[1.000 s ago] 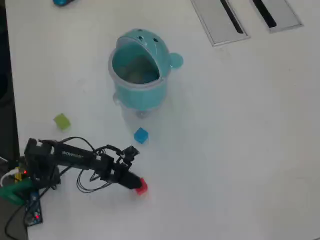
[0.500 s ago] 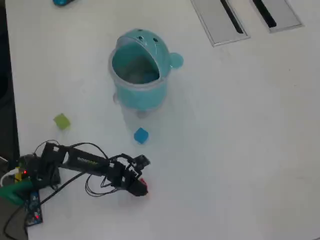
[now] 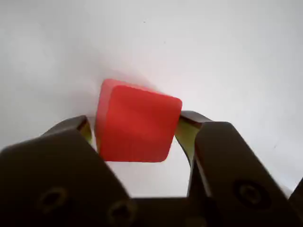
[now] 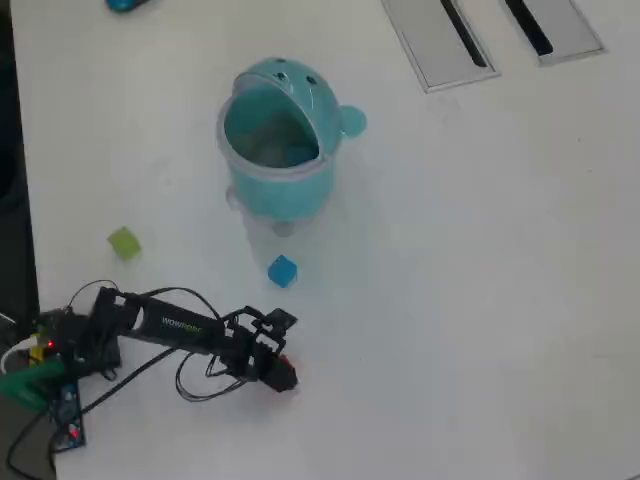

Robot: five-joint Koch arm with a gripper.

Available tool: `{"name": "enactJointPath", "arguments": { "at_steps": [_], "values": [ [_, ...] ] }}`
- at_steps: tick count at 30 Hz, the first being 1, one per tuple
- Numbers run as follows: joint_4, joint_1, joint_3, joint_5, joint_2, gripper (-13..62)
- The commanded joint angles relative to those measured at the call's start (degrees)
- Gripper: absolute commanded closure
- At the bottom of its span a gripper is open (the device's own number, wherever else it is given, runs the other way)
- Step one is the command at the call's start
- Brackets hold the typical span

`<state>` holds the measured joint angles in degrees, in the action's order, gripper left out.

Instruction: Grasp RGB lego blocks and put them in the bin one by one.

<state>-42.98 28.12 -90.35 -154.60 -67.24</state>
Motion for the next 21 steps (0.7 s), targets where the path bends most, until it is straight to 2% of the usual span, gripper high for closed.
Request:
{"name": "enactJointPath", "arguments": {
  "at_steps": [1,3,8,10,11,15,21],
  "values": [
    [2.3,0.0,3.0,4.0,0.1,24.3],
    [2.2,0.0,3.4,7.1,0.2,29.6],
    [1.8,0.0,3.9,8.0,1.2,30.1],
    [1.8,-0.2,4.5,9.0,1.4,36.8],
    [1.7,-0.4,5.2,9.6,1.6,37.7],
    [1.2,-1.0,8.6,10.7,1.6,37.7],
    [1.2,-5.6,19.2,28.3,1.2,37.7]
  ]
}}
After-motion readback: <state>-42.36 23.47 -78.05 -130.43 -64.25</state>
